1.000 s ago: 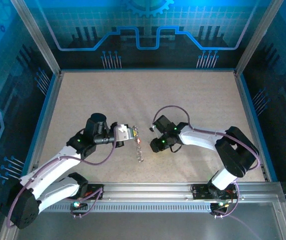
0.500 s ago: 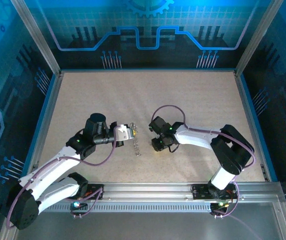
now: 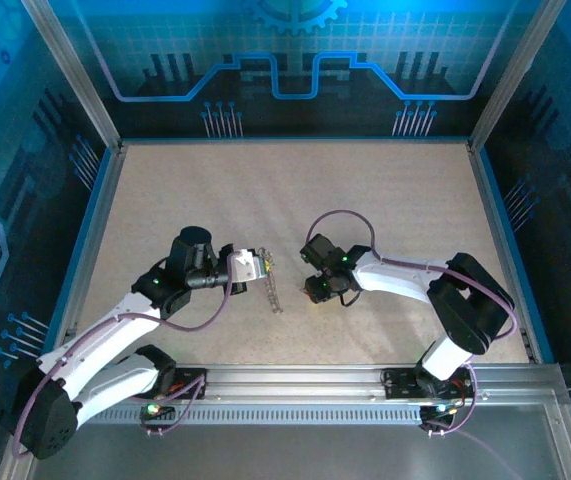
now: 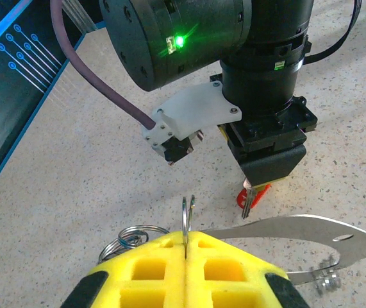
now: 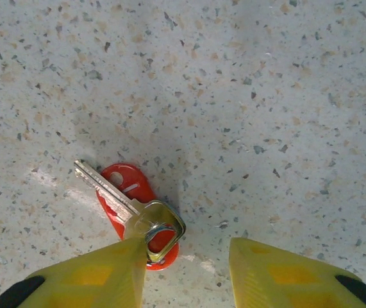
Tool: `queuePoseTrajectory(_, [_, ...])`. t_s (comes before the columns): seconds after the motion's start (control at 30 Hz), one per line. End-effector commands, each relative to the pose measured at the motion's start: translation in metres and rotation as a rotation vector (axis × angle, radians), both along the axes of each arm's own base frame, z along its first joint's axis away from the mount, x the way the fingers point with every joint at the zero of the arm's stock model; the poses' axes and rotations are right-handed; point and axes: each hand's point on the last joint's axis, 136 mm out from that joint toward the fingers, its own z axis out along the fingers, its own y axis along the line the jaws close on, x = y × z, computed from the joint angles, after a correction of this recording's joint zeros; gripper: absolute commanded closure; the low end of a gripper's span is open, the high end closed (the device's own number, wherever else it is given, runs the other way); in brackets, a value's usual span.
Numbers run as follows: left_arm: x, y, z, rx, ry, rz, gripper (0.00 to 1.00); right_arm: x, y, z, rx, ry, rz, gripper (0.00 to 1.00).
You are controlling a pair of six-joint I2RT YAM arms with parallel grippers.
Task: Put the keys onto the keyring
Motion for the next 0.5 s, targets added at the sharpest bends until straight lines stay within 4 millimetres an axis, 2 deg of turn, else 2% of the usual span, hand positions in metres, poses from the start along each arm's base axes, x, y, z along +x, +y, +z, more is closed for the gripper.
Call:
queuePoseTrajectory(0.0, [0.001,-0.003,0.014,-0.024,-0.041,-0.024,1.0,-0.007,0.006,0.004,0.012,0.027,0.014,0.62])
queuePoseTrajectory(0.17, [0.001,-0.003,0.015,-0.023,-0.037,-0.023,1.0,-0.008,0.01,-0.002,0.008,0.049,0.028,0.67])
queuePoseTrajectory(0.47, [0.002,-0.004,0.013,-0.021,-0.024,-0.023,1.0,-0.01,0.005,-0.008,-0.016,0.065,0.021,0.64])
